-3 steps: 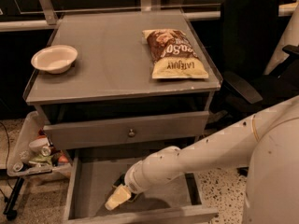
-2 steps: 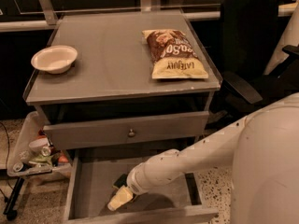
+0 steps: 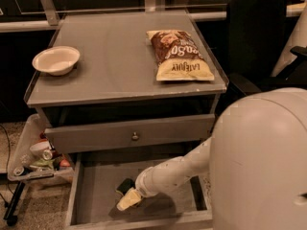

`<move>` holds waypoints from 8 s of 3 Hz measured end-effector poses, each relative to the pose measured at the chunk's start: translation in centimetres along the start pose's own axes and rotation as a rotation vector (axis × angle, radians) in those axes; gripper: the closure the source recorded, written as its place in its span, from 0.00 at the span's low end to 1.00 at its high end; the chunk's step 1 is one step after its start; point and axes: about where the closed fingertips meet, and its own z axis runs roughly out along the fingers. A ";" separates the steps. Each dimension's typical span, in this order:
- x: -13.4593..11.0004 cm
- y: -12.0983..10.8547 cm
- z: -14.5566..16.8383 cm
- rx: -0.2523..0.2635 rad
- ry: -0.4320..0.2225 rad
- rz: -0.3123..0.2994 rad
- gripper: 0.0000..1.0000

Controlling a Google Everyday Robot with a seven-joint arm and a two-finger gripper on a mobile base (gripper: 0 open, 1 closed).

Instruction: Pick sponge from middle drawer and place on counter

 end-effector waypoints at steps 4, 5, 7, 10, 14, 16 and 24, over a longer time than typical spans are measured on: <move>0.2 -0.4 4.5 0.031 -0.049 -0.005 0.00; -0.4 0.3 6.0 0.013 -0.052 -0.033 0.00; -1.0 0.6 8.1 0.007 -0.057 -0.085 0.00; 1.8 -1.4 8.6 0.034 -0.024 -0.053 0.00; 1.8 -1.4 8.6 0.034 -0.024 -0.053 0.65; 1.8 -1.4 8.6 0.034 -0.024 -0.053 1.00; -7.3 2.1 -6.0 0.093 -0.213 -0.200 1.00</move>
Offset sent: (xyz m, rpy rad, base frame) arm 0.0228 -0.0043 -0.0320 0.0019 -0.0694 -0.0631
